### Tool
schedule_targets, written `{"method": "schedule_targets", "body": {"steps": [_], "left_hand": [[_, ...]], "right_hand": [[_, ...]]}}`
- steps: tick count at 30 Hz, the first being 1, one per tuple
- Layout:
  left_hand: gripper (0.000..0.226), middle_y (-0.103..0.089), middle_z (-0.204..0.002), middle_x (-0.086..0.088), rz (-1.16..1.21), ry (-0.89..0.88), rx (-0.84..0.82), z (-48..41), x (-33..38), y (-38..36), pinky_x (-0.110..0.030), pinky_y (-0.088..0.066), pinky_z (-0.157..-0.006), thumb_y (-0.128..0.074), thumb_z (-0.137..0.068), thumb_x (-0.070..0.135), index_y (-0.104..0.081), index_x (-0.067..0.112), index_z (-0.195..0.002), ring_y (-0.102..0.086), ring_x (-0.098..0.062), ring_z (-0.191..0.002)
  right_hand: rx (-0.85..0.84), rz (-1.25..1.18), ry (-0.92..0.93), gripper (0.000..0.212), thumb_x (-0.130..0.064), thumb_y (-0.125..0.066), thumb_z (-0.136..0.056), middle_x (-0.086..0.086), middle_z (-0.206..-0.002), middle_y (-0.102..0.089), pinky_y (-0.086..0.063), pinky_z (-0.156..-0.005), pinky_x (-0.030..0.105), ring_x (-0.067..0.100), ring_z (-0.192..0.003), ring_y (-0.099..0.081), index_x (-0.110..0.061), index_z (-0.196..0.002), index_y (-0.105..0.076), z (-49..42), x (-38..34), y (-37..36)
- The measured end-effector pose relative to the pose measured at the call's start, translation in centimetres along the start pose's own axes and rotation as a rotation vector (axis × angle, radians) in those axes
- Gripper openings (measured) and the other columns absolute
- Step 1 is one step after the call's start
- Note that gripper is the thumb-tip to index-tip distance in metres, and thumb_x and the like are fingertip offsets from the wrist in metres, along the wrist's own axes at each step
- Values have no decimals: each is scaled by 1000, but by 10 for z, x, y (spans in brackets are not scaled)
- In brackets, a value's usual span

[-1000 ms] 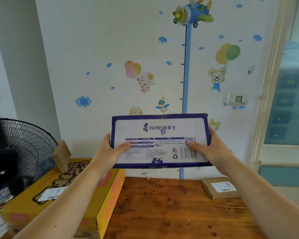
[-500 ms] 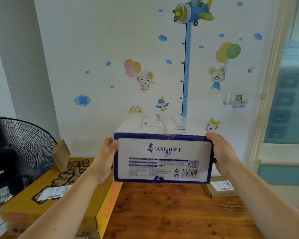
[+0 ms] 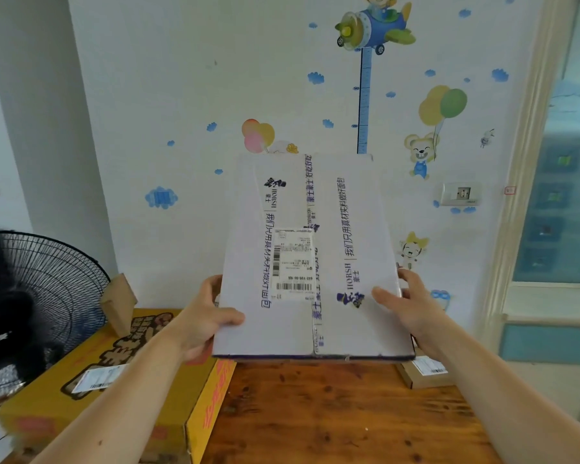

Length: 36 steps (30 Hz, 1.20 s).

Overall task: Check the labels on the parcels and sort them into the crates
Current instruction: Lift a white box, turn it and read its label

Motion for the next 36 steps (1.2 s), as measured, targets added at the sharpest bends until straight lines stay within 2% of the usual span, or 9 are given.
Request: {"method": "schedule_targets", "body": {"steps": [3,5,9,16,19,22,31,33,36], "left_hand": [[94,-59,-132,-3,54,12,51,-5,1,2,-50,-47,-101,-77,-82,30,-18,28,-154,-61,-27,-116],[75,-65,-128,-3,11,5,17,-5,3,-6,-44,-51,-96,-67,-84,49,-38,20,-146,-65,-22,-112],[44,-64,-110,-3,-3,-61,211,-5,-3,-5,-40,-55,-76,-65,-93,22,-37,19,-128,-66,-22,-97],[17,-73,-106,-1,18,-150,201,-6,6,0,-37,-56,-76,-59,-97,18,-57,22,-113,-72,-17,-92],[28,-72,-113,-4,0,-162,225,-7,3,4,-47,-55,-89,-60,-96,23,-55,20,-124,-70,-22,-100],[34,-70,-115,-2,-40,-196,283,-9,4,11,-47,-55,-90,-62,-95,26,-51,22,-128,-69,-21,-102],[65,-62,-131,0,-125,-256,346,-10,12,25,-53,-50,-97,-62,-92,44,-35,22,-146,-64,-23,-112],[70,-56,-137,1,-135,-244,354,-10,11,26,-54,-48,-100,-60,-92,47,-29,24,-150,-60,-24,-116],[74,-54,-138,3,-156,-226,355,-13,6,29,-55,-45,-103,-59,-90,54,-26,31,-151,-58,-25,-119]], "right_hand": [[25,12,25,59,-17,-76,-85,7,-127,-56,-55,-73,39,24,-95,-63,-22,-127,-35,1,3,0],[-13,85,47,74,-15,-78,-83,2,-132,-51,-55,-79,40,20,-98,-61,-23,-139,-31,1,6,0],[-106,240,96,97,-13,-81,-77,-4,-137,-44,-53,-95,50,25,-115,-55,-40,-150,-24,8,3,-9],[-132,-12,161,56,-23,-69,-90,-5,-133,-52,-57,-85,42,20,-113,-60,-49,-129,-37,10,-5,-13],[-100,-52,185,17,-37,-38,-104,-9,-119,-62,-53,-90,36,11,-104,-64,-48,-117,-42,12,-16,-13],[-55,-5,188,26,-40,-20,-107,-1,-119,-61,-45,-103,46,20,-110,-59,-46,-114,-45,8,-16,-13],[-84,71,47,77,-60,-44,-94,-4,-159,-30,-32,-114,51,25,-143,-34,-33,-158,-10,12,-12,-9],[-172,12,-6,80,-61,-47,-90,-4,-150,-42,-40,-107,51,27,-134,-45,-33,-157,-12,16,-12,-13],[-229,-40,27,42,-46,-50,-96,-8,-112,-60,-53,-82,40,15,-100,-61,-31,-132,-36,22,-19,-18]]}}
Point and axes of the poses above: each hand's wrist, its own z-axis away from the middle knuckle, its own y-axis out of the back of the hand, x = y × z, the point moved 6 cm from there along -z, towards the middle knuckle
